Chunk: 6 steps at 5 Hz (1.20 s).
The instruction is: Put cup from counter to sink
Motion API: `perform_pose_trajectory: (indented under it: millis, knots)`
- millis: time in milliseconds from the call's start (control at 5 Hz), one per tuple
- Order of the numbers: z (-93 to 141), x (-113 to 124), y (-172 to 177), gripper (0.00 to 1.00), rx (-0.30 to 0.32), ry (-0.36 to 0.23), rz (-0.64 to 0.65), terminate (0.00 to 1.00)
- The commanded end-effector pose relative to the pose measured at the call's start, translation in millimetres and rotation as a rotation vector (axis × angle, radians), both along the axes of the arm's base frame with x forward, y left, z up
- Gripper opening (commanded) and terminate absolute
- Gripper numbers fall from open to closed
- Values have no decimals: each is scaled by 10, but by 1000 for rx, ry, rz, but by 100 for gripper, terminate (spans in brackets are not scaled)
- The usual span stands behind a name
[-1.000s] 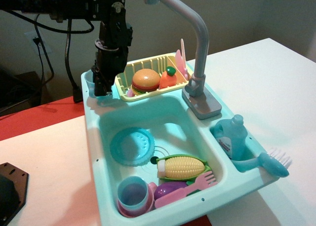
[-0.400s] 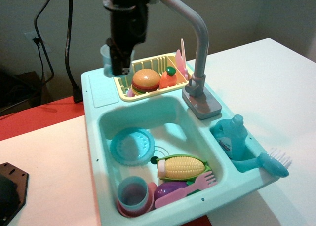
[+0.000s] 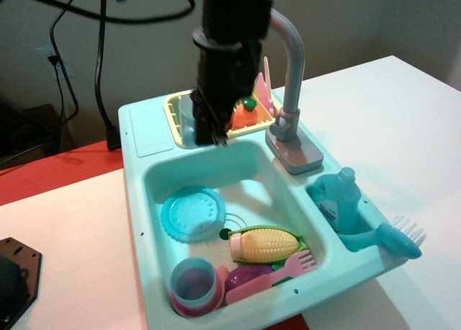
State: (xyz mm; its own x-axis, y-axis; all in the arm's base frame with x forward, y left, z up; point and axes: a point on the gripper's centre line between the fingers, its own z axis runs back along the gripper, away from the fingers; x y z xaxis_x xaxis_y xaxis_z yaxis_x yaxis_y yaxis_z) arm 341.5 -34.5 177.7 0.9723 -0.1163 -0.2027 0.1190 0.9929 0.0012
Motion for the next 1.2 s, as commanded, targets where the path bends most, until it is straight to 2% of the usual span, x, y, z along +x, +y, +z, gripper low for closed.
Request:
perform_pose_trajectory:
  millis: [0,200,600,800,1000]
  knots:
    - [-30,119,-178,0,24,-69,12,0]
    - [-256,130,-111,0,49,-59,30,0]
    - [-756,1,3,0,81,-28,61,0]
    - [-875,-42,4,0,86,-17,68,0]
    - [-770,-79,35,100,59,-38,111,0]
